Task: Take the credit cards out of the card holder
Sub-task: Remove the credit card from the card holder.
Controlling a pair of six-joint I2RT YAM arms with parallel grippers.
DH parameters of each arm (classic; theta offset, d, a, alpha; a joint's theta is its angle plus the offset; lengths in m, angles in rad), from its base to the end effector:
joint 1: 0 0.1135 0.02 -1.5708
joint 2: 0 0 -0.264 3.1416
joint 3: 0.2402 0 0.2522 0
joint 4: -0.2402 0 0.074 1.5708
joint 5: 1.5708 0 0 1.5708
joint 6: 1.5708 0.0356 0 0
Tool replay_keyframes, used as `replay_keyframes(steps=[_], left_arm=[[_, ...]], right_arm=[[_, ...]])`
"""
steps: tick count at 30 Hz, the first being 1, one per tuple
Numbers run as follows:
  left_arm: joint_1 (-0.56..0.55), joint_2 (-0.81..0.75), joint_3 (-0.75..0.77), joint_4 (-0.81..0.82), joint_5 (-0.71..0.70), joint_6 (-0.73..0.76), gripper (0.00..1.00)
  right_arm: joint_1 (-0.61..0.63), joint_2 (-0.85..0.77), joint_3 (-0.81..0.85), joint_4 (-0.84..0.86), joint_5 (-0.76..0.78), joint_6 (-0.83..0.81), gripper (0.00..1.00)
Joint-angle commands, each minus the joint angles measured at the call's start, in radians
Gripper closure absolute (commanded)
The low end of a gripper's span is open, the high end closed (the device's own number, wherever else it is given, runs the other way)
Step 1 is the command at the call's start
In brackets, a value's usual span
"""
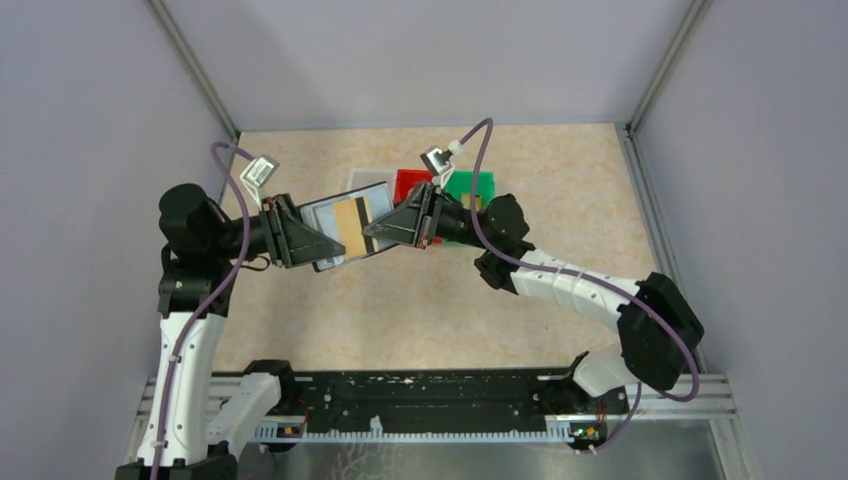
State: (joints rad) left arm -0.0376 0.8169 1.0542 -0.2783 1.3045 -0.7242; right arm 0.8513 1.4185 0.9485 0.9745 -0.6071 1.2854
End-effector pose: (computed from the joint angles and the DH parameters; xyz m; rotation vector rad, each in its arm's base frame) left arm 0.1452 -0.0398 0.4184 0.5258 1.7666 -1.5844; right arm 0.1929 0.2510 0.3669 -0.3975 1.4312 2.1463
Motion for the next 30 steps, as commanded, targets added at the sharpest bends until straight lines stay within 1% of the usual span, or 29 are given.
replay_keyframes(steps=[1,7,14,18,22,23,27,29,30], left_arm=[[-0.004,-0.006,0.046,-0.001,-0.002,0.035,1.0],[-0.004,-0.006,0.041,0.0,-0.001,0.036,1.0],[-0.004,-0.004,0.043,-0.005,0.002,0.052,1.0],[-0.004,0.008,0.054,-0.072,-0.019,0.112,1.0],[-0.004,0.027,0.074,-0.15,-0.057,0.191,1.0],[-0.004,0.029,0.075,-0.16,-0.067,0.204,1.0],[-0.004,0.03,0.085,-0.196,-0.1,0.262,1.0],[-0.004,0.03,0.095,-0.221,-0.109,0.296,1.0],[-0.004,0.03,0.099,-0.228,-0.113,0.309,1.0]], right_arm=[[-0.037,-0.021,-0.005,0.087,-0.005,0.037,1.0],[-0.06,-0.055,-0.039,0.087,-0.008,0.036,1.0],[-0.137,-0.109,-0.096,0.078,-0.018,0.064,1.0],[-0.23,-0.166,-0.132,0.01,-0.048,0.061,1.0],[-0.363,-0.239,-0.197,-0.07,-0.084,0.059,1.0],[-0.397,-0.26,-0.215,-0.1,-0.095,0.054,1.0],[-0.543,-0.333,-0.239,-0.369,-0.105,-0.079,1.0],[-0.589,-0.346,-0.215,-0.564,-0.056,-0.197,1.0],[-0.598,-0.342,-0.179,-0.661,-0.014,-0.303,1.0]])
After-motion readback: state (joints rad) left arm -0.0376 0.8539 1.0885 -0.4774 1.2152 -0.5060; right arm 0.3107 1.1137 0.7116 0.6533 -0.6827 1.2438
